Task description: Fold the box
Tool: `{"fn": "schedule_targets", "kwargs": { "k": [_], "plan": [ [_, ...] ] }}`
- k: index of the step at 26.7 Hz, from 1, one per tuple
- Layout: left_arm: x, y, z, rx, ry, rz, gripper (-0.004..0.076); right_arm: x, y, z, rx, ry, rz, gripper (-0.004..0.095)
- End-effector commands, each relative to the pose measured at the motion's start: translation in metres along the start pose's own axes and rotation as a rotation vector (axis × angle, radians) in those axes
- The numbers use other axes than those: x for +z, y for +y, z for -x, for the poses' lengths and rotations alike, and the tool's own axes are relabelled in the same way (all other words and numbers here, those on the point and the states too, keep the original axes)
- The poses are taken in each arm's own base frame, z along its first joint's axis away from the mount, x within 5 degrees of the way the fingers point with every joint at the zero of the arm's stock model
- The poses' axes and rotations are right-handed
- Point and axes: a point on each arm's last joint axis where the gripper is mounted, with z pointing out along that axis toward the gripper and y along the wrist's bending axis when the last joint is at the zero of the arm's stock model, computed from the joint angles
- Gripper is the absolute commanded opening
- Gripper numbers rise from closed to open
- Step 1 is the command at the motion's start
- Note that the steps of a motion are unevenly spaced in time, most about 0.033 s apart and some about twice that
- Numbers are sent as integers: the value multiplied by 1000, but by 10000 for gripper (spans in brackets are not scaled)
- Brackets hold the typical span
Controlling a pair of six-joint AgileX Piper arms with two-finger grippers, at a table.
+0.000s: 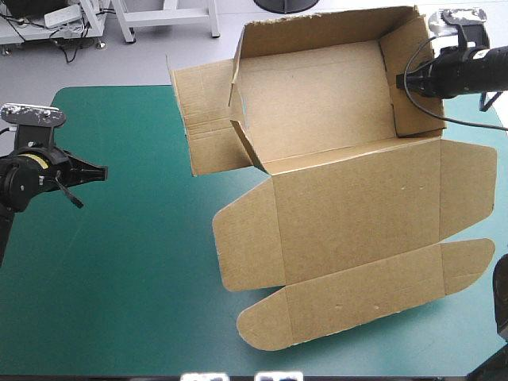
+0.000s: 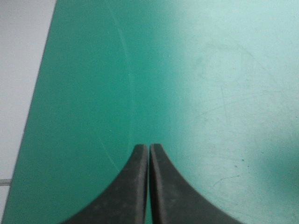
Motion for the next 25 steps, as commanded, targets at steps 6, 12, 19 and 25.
{"fn": "schedule_targets", "kwargs": {
  "k": [6, 12, 19, 25],
  "plan": [
    [22, 4, 17, -87, -115, -334, -2, -30, 27, 11, -1, -122, 146, -20],
    [40, -18, 24, -104, -137, -691, -2, -31, 29, 12, -2, -126, 153, -20],
    [33, -37, 35, -113, -265, -1077, -3, -31, 28, 12, -2, -126, 152, -20],
    [21, -48, 38, -94, -316, -1202, -3, -25, 40, 11, -35, -106, 167, -20]
  ]
}}
